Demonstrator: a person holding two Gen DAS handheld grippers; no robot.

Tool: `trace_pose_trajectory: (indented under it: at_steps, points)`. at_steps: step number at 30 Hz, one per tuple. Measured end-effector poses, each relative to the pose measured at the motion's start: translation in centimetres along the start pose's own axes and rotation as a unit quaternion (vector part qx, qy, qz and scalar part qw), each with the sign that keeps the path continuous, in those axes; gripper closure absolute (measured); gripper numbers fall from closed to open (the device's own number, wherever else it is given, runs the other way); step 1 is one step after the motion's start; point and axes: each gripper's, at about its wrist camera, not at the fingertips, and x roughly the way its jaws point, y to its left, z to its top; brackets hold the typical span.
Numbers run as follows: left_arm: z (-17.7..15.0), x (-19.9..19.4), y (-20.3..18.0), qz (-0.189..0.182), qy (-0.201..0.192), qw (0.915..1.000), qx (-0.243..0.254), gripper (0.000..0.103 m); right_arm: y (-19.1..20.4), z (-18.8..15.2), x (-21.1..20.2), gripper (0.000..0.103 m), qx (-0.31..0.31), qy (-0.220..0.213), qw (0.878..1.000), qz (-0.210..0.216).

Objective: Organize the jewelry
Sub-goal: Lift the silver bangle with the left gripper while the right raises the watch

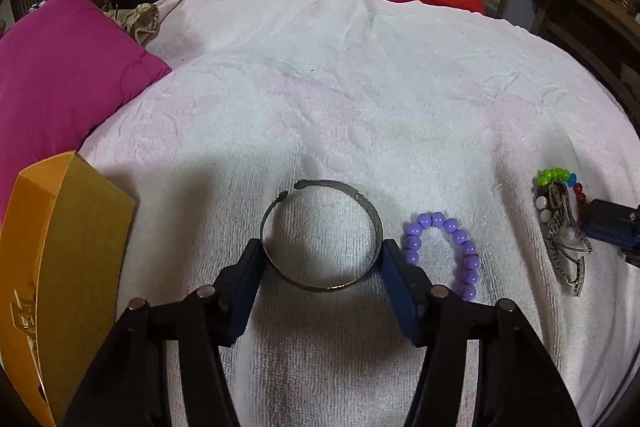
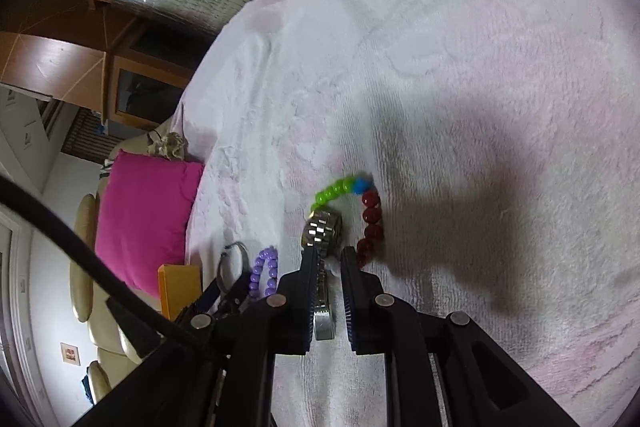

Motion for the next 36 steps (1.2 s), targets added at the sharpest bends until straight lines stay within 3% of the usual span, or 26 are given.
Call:
trace_pose_trajectory:
  at_steps: [5,10,14,16,18,27,36]
  points:
    - [0.0,0.1,0.7,-0.008,0.000,1.0000,-0.004,0.043,1.3,0.1,0.6,0.087,-0.034,-0.015,0.999,-0.022]
    - [-0.3,-0.6,1.3,-0.010,0.005,0.9999,-0.012,0.043,2.5,0.3,1.5,0.067,-0.061,-0.027,0.997,-0.040]
    - [-0.7,-1.4,1.4,-0.005,0.001,0.9999,-0.009,0.043,3.5,0.0,2.8,0.065,-0.097,-0.037,0.992,-0.074]
    - [-0.9,-1.8,1.2,0.012,-0.006,0.9999,0.000,0.043,4.1,-0.3,3.1,0.076,-0.126,-0.043,0.986,-0.103]
    - [-0.9,-2.3,1.2,0.020,-0.013,0.9997,0.004,0.043,4.5,-0.5,3.2,0.076,-0.138,-0.048,0.983,-0.115]
    - [-0.8,-6.1,1.2,0.053,-0.064,0.9965,-0.004,0.043,5.2,-1.2,1.1,0.084,-0.147,-0.067,0.984,-0.081]
    - [-1.3,-9.2,1.9,0.075,-0.105,0.9916,-0.014,0.043,8.3,-3.0,-2.1,0.084,-0.199,-0.125,0.972,-0.021]
